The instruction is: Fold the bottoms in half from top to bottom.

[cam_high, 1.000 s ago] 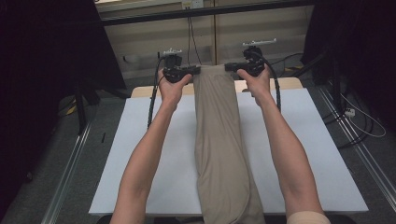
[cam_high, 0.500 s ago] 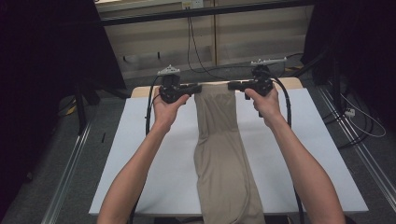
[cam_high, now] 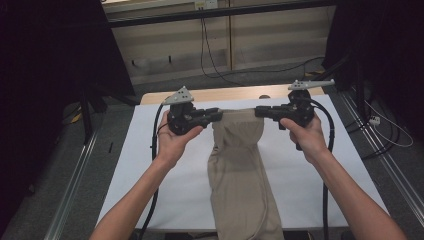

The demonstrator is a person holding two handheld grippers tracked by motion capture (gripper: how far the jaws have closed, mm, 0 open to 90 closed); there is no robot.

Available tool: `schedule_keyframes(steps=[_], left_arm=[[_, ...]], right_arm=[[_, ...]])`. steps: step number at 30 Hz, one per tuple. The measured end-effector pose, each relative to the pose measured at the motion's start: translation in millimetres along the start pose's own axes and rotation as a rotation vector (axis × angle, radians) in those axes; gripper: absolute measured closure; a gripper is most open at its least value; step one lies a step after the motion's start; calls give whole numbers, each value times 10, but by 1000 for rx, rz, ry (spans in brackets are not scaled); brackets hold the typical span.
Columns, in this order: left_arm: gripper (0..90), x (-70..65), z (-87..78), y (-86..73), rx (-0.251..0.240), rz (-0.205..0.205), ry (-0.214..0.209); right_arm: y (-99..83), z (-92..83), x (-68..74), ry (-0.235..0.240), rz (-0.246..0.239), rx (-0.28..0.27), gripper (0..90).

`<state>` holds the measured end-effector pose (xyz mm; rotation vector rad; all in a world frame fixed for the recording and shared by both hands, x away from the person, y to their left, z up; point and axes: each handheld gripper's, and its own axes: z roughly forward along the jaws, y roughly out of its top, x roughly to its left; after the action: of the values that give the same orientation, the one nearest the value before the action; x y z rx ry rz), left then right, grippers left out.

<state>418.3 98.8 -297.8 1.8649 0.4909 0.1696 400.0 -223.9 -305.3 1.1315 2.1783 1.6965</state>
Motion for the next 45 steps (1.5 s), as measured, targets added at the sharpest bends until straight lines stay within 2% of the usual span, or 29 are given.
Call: schedule_keyframes(steps=[1,3,5,6,7,8,9,10,11,12,14,15,16,18,20,21,25,26,27,28,30,31,34,35,39,42,43,44,45], left_arm=[[773,-115,-24,-76,19,22,-6],[773,-165,-31,-134,28,23,-12],[773,-245,-39,-283,46,9,-33],[773,-278,-39,-364,53,10,-45],[773,-325,-22,-540,69,6,-60],[773,-325,-22,-540,69,6,-60],[772,-369,14,-702,102,1,-72],[773,-369,14,-702,102,1,-72],[773,-428,36,-836,144,14,-83],[772,-428,36,-836,144,14,-83],[771,-484,49,-962,164,20,-97],[770,-525,54,-1068,187,16,-109],[770,-552,55,-1111,208,22,-111],[769,-582,55,-1153,227,32,-112],[768,-654,48,-1240,267,40,-126],[765,-693,32,-1278,283,48,-129],[764,-804,8,-1402,301,58,-157],[762,-833,24,-1440,308,59,-163],[760,-893,57,-1499,339,70,-182],[760,-893,57,-1499,339,70,-182],[759,-938,85,-1549,359,83,-188],[756,-955,87,-1562,356,79,-191],[753,-988,77,-1563,348,89,-204],[752,-1022,89,-1576,363,108,-212],[741,-1069,100,-1597,375,121,-237],[728,-1072,82,-1616,393,104,-248],[703,-1075,65,-1645,402,82,-269],[681,-1075,65,-1645,402,82,-269],[648,-1093,41,-1667,406,72,-286]], right_arm=[[-83,-78,94,2,-11,5,826],[-211,-121,160,6,-13,19,827],[-370,-143,205,15,-5,36,827],[-370,-143,205,15,-5,36,827],[-536,-151,249,20,2,54,827],[-536,-151,249,20,2,54,827],[-706,-146,287,14,4,77,827],[-706,-146,287,14,4,77,827],[-865,-142,340,8,7,99,826],[-865,-142,340,8,7,99,826],[-995,-140,396,-8,-20,135,825],[-1121,-146,438,2,-4,143,823],[-1181,-139,459,8,-14,155,822],[-1240,-128,478,9,-20,170,822],[-1348,-103,516,16,-17,209,819],[-1468,-86,558,27,-17,249,814],[-1620,-93,624,37,-21,295,803],[-1657,-101,641,35,-27,297,800],[-1725,-105,683,23,-57,326,799],[-1725,-105,683,23,-57,326,799],[-1758,-107,712,10,-88,355,801],[-1775,-117,735,-3,-119,376,808],[-1793,-131,758,-22,-145,388,813],[-1820,-138,781,-39,-169,400,815],[-1848,-149,796,-49,-167,412,813],[-1884,-168,801,-17,-136,428,744],[-1917,-153,822,18,-129,451,638],[-1917,-153,822,18,-129,451,638],[-1928,-145,881,41,-157,467,581]])
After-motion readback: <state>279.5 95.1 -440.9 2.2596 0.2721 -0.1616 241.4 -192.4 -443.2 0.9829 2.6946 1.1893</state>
